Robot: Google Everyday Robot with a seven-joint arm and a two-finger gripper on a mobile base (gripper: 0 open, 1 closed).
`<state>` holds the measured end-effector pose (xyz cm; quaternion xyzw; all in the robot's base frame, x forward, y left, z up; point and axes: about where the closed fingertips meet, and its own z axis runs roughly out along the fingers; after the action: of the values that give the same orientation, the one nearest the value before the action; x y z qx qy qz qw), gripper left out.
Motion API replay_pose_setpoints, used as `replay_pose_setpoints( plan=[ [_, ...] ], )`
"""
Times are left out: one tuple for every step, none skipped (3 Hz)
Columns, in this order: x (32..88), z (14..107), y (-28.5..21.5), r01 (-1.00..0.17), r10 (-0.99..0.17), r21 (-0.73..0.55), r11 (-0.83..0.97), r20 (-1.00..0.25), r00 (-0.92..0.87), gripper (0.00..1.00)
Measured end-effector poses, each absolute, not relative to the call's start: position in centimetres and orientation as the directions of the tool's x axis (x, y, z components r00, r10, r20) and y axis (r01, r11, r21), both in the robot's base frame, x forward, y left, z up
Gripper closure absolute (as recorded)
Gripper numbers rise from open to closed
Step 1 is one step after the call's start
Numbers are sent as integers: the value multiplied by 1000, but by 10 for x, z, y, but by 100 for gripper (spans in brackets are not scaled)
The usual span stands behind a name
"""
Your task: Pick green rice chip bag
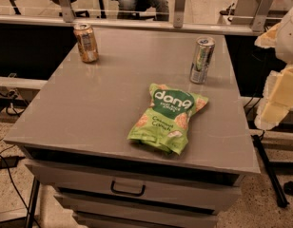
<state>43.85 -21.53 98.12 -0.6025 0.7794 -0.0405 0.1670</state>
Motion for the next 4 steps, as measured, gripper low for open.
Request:
replay_pose_setpoints(
  plan=[
    [438, 980, -214, -929, -955, -262, 260, -210, -208, 0],
    [433, 967, -189, -967, -979, -230, 113, -189, -70, 0],
    [425, 937, -131, -973, -958, -181, -142, -222, 181, 0],
    [406, 909, -77, -902, -866, -147, -407, -253, 432, 0]
  ],
)
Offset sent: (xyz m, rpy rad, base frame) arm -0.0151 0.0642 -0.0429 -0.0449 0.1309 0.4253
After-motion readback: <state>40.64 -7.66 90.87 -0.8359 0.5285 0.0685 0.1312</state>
